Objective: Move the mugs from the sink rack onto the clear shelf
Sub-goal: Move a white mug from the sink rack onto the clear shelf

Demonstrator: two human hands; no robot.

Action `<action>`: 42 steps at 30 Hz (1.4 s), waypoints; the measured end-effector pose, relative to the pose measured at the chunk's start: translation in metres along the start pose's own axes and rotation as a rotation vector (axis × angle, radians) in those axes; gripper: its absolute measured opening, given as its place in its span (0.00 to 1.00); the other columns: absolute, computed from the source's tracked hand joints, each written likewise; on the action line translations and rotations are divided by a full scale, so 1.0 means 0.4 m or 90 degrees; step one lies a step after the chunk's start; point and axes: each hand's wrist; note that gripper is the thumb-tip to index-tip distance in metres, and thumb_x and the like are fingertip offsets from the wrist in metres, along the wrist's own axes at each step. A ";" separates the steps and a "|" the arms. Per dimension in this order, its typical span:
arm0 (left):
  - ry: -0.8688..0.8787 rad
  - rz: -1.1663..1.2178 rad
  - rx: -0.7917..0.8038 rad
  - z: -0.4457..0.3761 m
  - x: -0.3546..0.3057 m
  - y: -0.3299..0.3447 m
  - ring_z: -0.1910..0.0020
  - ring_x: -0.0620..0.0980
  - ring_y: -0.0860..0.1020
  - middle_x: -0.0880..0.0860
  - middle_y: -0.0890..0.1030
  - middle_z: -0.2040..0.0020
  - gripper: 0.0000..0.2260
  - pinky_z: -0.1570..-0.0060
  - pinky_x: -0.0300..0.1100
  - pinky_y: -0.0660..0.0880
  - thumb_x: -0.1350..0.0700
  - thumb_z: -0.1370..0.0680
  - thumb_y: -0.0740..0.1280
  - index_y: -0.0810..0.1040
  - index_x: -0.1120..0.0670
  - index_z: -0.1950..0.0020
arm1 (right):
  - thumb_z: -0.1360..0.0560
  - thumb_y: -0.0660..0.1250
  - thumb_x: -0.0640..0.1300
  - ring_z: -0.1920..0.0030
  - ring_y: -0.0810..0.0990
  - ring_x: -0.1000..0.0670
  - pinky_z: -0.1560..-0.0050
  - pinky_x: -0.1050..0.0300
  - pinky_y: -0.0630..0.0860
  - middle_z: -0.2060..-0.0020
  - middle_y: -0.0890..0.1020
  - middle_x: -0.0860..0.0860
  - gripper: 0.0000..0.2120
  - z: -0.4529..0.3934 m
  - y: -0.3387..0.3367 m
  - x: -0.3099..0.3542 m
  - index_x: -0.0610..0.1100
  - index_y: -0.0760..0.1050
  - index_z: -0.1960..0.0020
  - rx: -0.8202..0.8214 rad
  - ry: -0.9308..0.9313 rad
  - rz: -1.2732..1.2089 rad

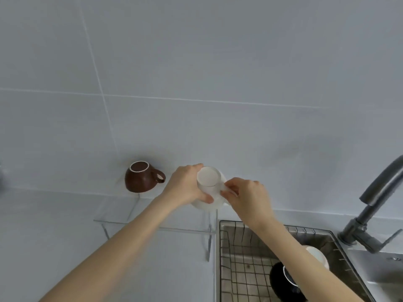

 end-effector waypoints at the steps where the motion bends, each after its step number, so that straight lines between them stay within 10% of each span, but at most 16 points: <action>1: -0.012 -0.008 -0.007 0.007 0.022 -0.021 0.62 0.53 0.72 0.53 0.78 0.62 0.21 0.62 0.47 0.71 0.51 0.46 0.78 0.72 0.55 0.61 | 0.25 0.64 0.47 0.56 0.80 0.40 0.56 0.51 0.75 0.58 0.86 0.43 0.10 -0.009 0.017 0.024 0.42 0.79 0.51 0.007 -0.009 -0.006; 10: -0.110 -0.015 -0.030 0.062 0.196 -0.144 0.59 0.48 0.74 0.48 0.77 0.60 0.23 0.68 0.27 0.66 0.57 0.43 0.79 0.79 0.52 0.50 | 0.25 0.63 0.47 0.54 0.80 0.39 0.59 0.52 0.72 0.57 0.85 0.42 0.11 -0.078 0.178 0.184 0.40 0.79 0.51 0.081 -0.080 -0.024; 21: -0.217 0.001 -0.042 0.079 0.379 -0.172 0.55 0.56 0.77 0.58 0.83 0.54 0.23 0.56 0.44 0.72 0.58 0.45 0.79 0.79 0.56 0.52 | 0.24 0.61 0.48 0.50 0.78 0.39 0.55 0.53 0.71 0.52 0.83 0.42 0.12 -0.128 0.353 0.269 0.42 0.78 0.48 0.155 -0.110 -0.022; 32: -0.238 -0.016 -0.003 0.086 0.425 -0.184 0.56 0.48 0.76 0.49 0.81 0.57 0.24 0.61 0.32 0.69 0.56 0.43 0.79 0.79 0.47 0.49 | 0.25 0.63 0.48 0.53 0.78 0.39 0.56 0.50 0.73 0.55 0.84 0.42 0.12 -0.129 0.407 0.286 0.41 0.78 0.49 0.154 -0.105 -0.048; 42: -0.279 -0.041 0.066 0.070 0.406 -0.186 0.46 0.53 0.77 0.51 0.81 0.48 0.29 0.50 0.42 0.72 0.54 0.43 0.79 0.76 0.52 0.44 | 0.27 0.66 0.48 0.47 0.79 0.41 0.49 0.51 0.76 0.49 0.84 0.44 0.14 -0.133 0.386 0.269 0.43 0.77 0.43 0.210 -0.090 -0.113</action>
Point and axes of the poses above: each hand's wrist, its own z-axis away from the middle knuckle, its own y-axis out of the palm, x = y × z
